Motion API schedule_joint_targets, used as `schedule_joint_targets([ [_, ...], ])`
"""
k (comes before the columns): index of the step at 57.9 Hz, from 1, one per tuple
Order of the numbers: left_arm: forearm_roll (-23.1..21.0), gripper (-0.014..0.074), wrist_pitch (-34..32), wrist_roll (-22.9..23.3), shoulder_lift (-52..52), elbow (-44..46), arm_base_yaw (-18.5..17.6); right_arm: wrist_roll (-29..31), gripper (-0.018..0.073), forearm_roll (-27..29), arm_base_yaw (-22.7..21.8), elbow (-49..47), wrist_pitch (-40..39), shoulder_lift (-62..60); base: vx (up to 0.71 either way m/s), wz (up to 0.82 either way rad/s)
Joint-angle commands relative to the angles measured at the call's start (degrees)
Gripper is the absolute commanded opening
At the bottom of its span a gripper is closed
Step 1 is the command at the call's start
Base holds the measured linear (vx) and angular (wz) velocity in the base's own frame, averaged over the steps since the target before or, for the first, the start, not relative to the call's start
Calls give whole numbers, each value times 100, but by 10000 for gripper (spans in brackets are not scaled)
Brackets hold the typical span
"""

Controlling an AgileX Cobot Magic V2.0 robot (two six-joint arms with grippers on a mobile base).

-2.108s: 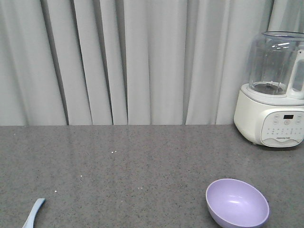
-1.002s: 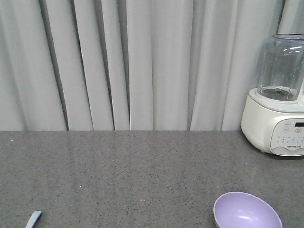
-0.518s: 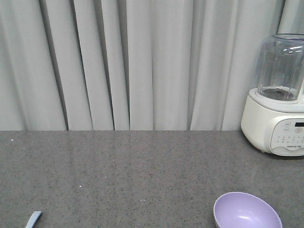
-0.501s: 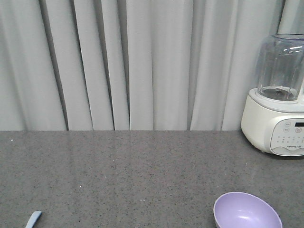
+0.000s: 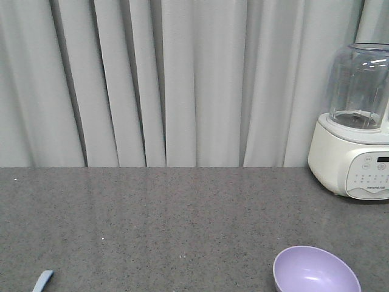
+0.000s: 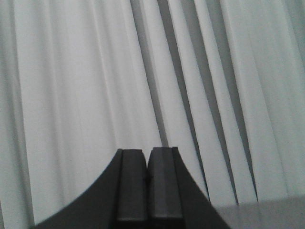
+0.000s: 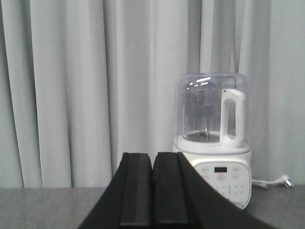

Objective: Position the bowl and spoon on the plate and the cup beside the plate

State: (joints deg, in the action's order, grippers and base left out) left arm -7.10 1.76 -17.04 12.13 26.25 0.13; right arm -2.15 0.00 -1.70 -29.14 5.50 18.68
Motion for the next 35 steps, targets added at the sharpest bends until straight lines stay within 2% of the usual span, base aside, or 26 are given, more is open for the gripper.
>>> schedule_joint_targets([
  [1,19,1,210,355,476,194,0,60,-5,-35,-9,-196,-129,355,0,0],
  [5,29,20,675,651,806,194,0,60,3,-35,-9,-196,163,572,0,0],
  [10,32,71,1176,670,1107,194,0,60,31,-41,-9,-196,389,810,0,0],
  [15,27,160,1394,666,1342,194,0,60,78,-41,-9,-196,468,1008,0,0],
  [27,-74,448,1354,667,1775,182,0,60,314,-41,-9,-196,522,1302,0,0],
  [35,-421,548,1294,816,2085,194,0,48,461,0,-9,-196,595,1496,0,0],
])
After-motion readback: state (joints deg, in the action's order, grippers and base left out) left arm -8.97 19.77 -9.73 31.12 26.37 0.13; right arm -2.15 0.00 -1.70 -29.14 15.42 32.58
